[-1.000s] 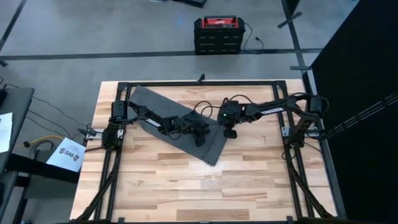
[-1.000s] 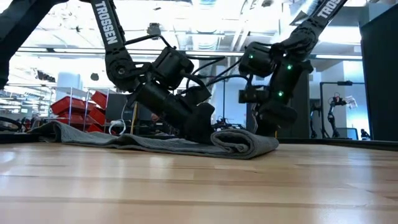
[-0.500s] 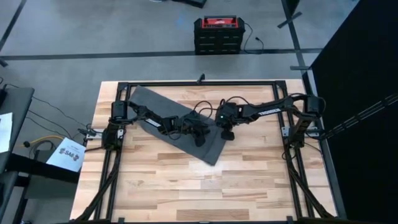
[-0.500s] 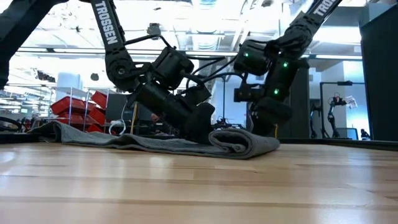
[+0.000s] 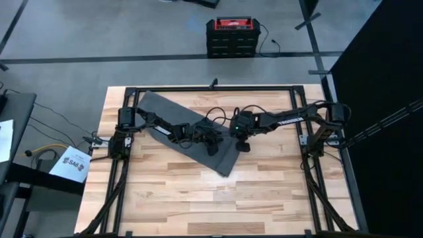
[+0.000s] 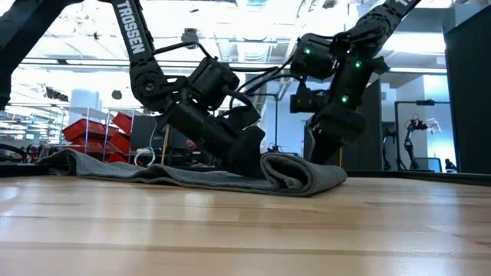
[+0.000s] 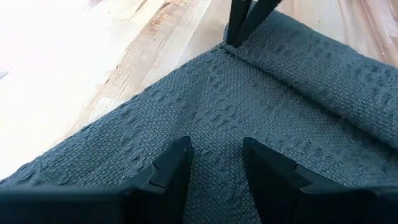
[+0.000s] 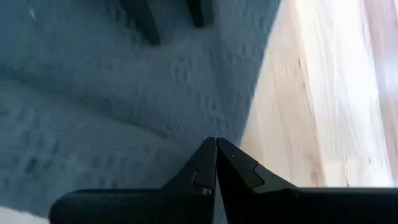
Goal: Roll towel
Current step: Roll the gray towel
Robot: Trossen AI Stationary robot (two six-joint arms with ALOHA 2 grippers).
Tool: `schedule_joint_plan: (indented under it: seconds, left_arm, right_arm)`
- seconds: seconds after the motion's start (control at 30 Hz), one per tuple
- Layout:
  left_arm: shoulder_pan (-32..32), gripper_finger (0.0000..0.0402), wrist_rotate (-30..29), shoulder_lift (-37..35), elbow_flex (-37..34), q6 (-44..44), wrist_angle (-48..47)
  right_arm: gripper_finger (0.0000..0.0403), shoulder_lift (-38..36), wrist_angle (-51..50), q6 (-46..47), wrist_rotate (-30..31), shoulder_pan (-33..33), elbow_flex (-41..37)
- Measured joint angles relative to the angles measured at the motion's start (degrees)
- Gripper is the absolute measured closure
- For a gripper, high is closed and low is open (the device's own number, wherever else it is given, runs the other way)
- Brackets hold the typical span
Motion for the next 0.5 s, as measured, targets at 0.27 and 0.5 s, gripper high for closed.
schedule_joint_plan:
  seconds: [0.27, 0.5]
  left_arm:
    - [0.0, 0.0268, -0.1, 0.0, 0.0, -0.2, 0.0]
    - [-0.1, 0.0268, -0.1, -0.3, -0.1, -0.4, 0.7]
  right_arm:
    - [0.0403, -4.2, 1.7, -5.8, -1.9, 6.0, 0.1]
    - [0.0403, -5.7, 27.8, -9.3, -23.4, 11.9, -7.4]
